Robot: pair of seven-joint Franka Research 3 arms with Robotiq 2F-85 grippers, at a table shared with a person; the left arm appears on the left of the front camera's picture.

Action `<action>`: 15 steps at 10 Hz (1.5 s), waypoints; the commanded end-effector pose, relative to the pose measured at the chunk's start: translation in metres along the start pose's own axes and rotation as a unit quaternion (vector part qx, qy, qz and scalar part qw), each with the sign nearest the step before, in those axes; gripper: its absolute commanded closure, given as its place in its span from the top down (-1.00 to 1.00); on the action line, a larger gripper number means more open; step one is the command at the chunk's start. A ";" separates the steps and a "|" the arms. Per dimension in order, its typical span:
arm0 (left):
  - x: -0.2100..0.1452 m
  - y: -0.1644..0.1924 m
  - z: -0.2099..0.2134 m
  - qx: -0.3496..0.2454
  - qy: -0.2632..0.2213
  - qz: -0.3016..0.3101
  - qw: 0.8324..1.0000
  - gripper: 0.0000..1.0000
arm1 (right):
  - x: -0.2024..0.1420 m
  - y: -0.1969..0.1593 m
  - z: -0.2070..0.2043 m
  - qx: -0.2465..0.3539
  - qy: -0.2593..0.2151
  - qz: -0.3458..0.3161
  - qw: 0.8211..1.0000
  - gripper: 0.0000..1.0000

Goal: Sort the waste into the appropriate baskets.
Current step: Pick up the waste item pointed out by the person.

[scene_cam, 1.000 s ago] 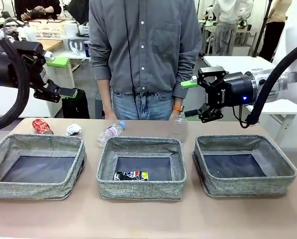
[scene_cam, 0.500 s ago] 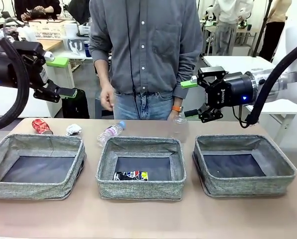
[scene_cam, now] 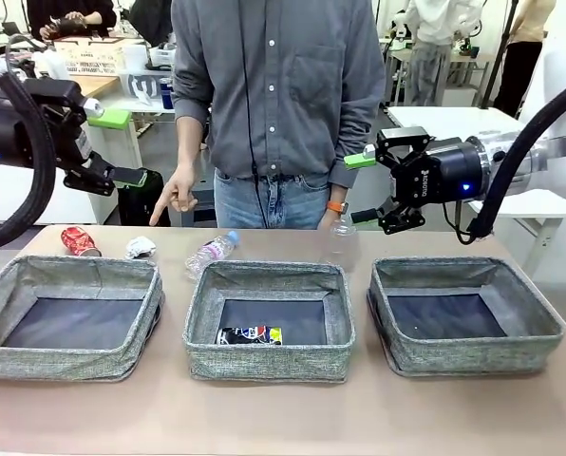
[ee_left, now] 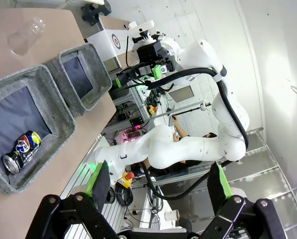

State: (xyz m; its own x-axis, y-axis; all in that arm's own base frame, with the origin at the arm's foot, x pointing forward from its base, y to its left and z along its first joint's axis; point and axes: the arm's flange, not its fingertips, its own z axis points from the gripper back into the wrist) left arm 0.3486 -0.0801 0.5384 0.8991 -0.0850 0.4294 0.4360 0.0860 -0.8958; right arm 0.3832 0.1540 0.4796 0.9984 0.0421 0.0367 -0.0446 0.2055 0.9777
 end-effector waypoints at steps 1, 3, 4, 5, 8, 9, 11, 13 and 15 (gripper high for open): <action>0.000 0.000 0.000 0.000 0.000 0.000 1.000 1.00 | 0.003 0.004 0.001 -0.006 0.007 -0.008 1.000 1.00; 0.031 0.016 -0.006 0.388 0.039 -0.040 0.920 1.00 | 0.003 0.004 0.001 -0.006 0.007 -0.008 1.000 1.00; 0.048 0.042 -0.003 0.647 0.076 0.014 0.758 1.00 | 0.003 0.004 0.001 -0.006 0.007 -0.008 1.000 1.00; 0.056 0.058 -0.008 0.666 0.129 0.051 0.733 1.00 | 0.003 0.004 0.001 -0.006 0.007 -0.008 1.000 1.00; 0.063 0.065 0.003 0.684 0.084 0.097 0.718 1.00 | 0.003 0.004 0.001 -0.006 0.007 -0.008 1.000 1.00; 0.062 0.072 0.002 0.453 0.059 -0.063 0.887 1.00 | 0.003 0.004 0.001 -0.006 0.007 -0.008 1.000 1.00; 0.062 0.072 0.002 0.453 0.059 -0.063 0.887 1.00 | 0.003 0.004 0.001 -0.006 0.007 -0.008 1.000 1.00; 0.096 0.098 0.003 0.548 0.036 0.014 0.835 1.00 | 0.003 0.004 0.001 -0.006 0.007 -0.008 1.000 1.00; 0.137 0.138 0.000 0.564 0.051 0.057 0.822 1.00 | 0.003 0.004 0.001 -0.006 0.007 -0.008 1.000 1.00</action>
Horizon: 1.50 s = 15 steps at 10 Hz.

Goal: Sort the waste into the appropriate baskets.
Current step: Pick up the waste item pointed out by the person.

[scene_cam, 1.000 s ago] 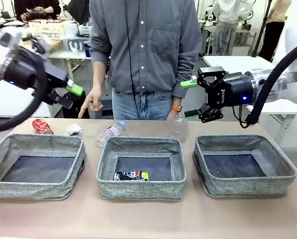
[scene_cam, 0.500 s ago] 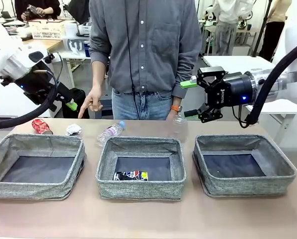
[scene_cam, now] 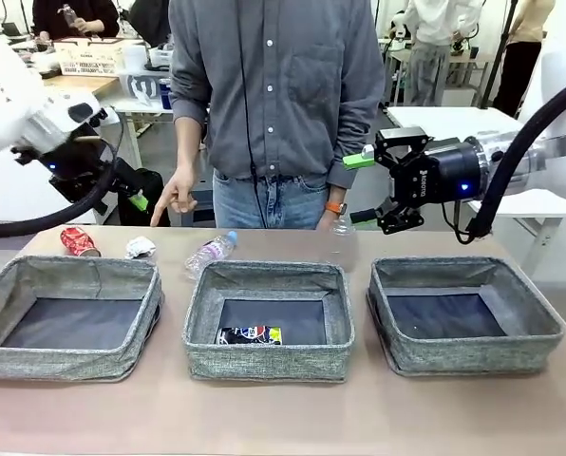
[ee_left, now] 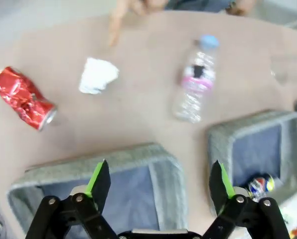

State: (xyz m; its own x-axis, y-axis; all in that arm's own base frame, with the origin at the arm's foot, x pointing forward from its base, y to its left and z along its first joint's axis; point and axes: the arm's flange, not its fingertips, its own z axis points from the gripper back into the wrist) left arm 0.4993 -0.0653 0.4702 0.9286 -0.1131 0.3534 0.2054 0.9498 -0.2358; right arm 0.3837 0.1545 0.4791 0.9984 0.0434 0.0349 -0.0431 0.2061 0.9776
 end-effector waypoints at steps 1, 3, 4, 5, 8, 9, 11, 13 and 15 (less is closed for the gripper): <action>0.046 -0.005 -0.029 0.017 0.034 0.018 0.999 1.00 | 0.003 0.004 0.001 -0.006 0.006 -0.008 1.000 1.00; 0.073 0.018 -0.064 0.055 0.040 0.064 0.996 1.00 | 0.003 0.004 0.001 -0.006 0.006 -0.008 1.000 1.00; 0.078 0.027 -0.079 0.078 0.041 0.084 0.993 1.00 | 0.003 0.004 0.001 -0.006 0.006 -0.008 1.000 1.00; 0.079 0.031 -0.090 0.093 0.038 0.096 0.990 1.00 | 0.003 0.004 0.001 -0.006 0.006 -0.008 1.000 1.00; 0.085 0.047 -0.128 0.095 0.061 0.085 0.990 1.00 | 0.003 0.004 0.001 -0.006 0.006 -0.008 1.000 1.00; 0.085 0.054 -0.139 0.105 0.075 0.084 0.988 1.00 | 0.003 0.004 0.001 -0.006 0.006 -0.008 1.000 1.00; 0.083 0.065 -0.161 0.094 0.109 0.080 0.986 1.00 | 0.003 0.004 0.001 -0.006 0.006 -0.008 1.000 1.00; 0.082 0.068 -0.175 0.086 0.107 0.062 0.989 1.00 | 0.003 0.004 0.001 -0.006 0.006 -0.008 1.000 1.00; 0.084 0.075 -0.183 0.068 0.118 0.065 0.989 1.00 | 0.003 0.004 0.001 -0.006 0.006 -0.008 1.000 1.00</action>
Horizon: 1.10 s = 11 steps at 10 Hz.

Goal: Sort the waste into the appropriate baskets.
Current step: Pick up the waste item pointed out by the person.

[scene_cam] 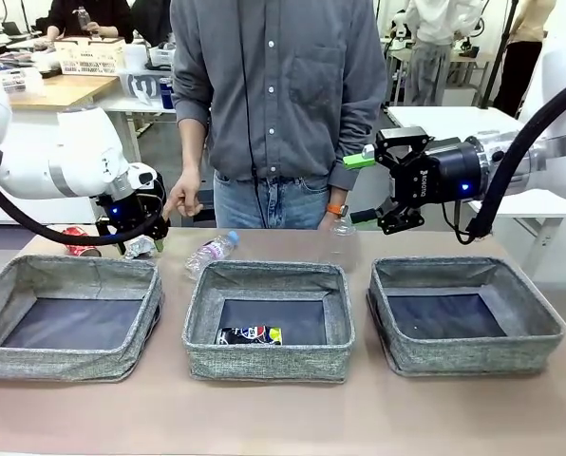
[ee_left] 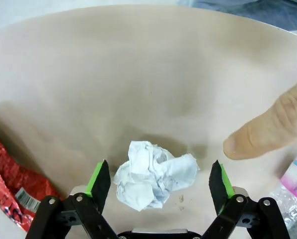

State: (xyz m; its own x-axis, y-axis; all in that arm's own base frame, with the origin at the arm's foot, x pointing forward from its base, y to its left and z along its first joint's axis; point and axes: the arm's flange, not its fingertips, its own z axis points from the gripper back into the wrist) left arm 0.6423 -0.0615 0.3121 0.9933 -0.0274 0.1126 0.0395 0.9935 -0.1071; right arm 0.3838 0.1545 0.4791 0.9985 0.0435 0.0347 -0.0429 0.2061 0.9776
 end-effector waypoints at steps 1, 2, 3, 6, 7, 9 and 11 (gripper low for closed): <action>0.009 0.007 0.003 -0.012 0.007 0.006 1.000 1.00 | 0.003 0.005 0.001 -0.006 0.006 -0.008 1.000 1.00; 0.008 0.007 0.002 -0.012 0.011 0.006 1.000 1.00 | 0.003 0.005 0.001 -0.006 0.006 -0.008 1.000 1.00; 0.007 0.005 0.001 0.001 0.006 -0.001 1.000 -0.20 | 0.003 0.005 0.001 -0.006 0.006 -0.008 1.000 1.00; 0.008 0.001 0.003 -0.003 -0.007 -0.007 1.000 -0.31 | 0.003 0.005 0.001 -0.006 0.006 -0.008 1.000 1.00; 0.008 0.003 0.002 -0.002 -0.007 -0.008 1.000 -1.00 | 0.003 0.005 0.001 -0.006 0.006 -0.008 1.000 1.00; 0.008 0.004 0.002 0.002 -0.009 -0.011 1.000 -1.00 | 0.003 0.005 0.001 -0.006 0.006 -0.008 1.000 1.00; 0.007 0.004 0.002 0.004 -0.006 -0.011 1.000 -1.00 | 0.003 0.005 0.001 -0.006 0.006 -0.008 1.000 1.00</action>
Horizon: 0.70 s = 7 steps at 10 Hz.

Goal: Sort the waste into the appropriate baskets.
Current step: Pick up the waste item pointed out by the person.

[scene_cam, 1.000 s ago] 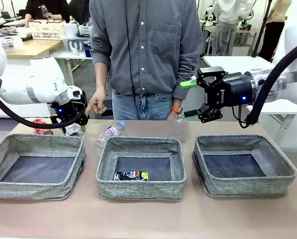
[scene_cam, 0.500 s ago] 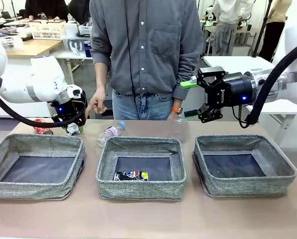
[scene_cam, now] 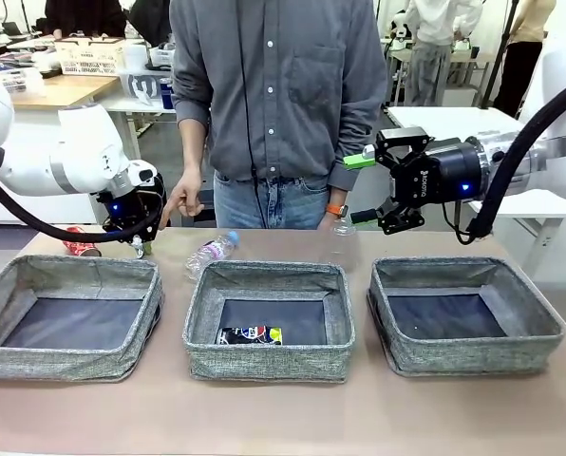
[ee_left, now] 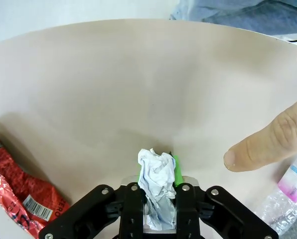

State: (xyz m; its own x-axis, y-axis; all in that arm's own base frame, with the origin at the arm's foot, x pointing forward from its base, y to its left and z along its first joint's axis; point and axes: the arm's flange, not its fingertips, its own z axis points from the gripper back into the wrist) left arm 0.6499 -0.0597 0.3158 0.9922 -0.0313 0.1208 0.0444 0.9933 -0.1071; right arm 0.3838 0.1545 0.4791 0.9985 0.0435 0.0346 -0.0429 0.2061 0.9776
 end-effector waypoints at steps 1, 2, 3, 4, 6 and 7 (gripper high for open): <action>-0.002 0.002 0.000 0.004 -0.001 -0.008 1.000 -1.00 | 0.003 0.005 0.001 -0.006 0.006 -0.008 1.000 1.00; -0.004 0.002 0.001 0.003 -0.001 -0.007 1.000 -1.00 | 0.003 0.005 0.001 -0.006 0.006 -0.008 1.000 1.00; -0.007 0.002 0.005 0.005 0.009 -0.010 1.000 -1.00 | 0.003 0.005 0.001 -0.006 0.006 -0.008 1.000 1.00; -0.011 0.002 0.016 0.009 0.015 -0.008 1.000 -1.00 | 0.003 0.005 0.001 -0.006 0.006 -0.008 1.000 1.00; -0.035 -0.001 0.097 -0.017 0.005 0.011 1.000 -1.00 | 0.003 0.005 0.001 -0.006 0.006 -0.008 1.000 1.00; -0.055 -0.007 0.151 -0.048 0.011 0.006 0.999 -1.00 | 0.003 0.005 0.001 -0.006 0.006 -0.008 1.000 1.00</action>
State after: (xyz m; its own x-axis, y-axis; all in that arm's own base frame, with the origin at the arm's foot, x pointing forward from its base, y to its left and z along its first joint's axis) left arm 0.6151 -0.0542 0.4085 0.9940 -0.0232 0.1069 0.0383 0.9892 -0.1416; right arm 0.3839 0.1545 0.4793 0.9984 0.0435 0.0352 -0.0434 0.2061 0.9776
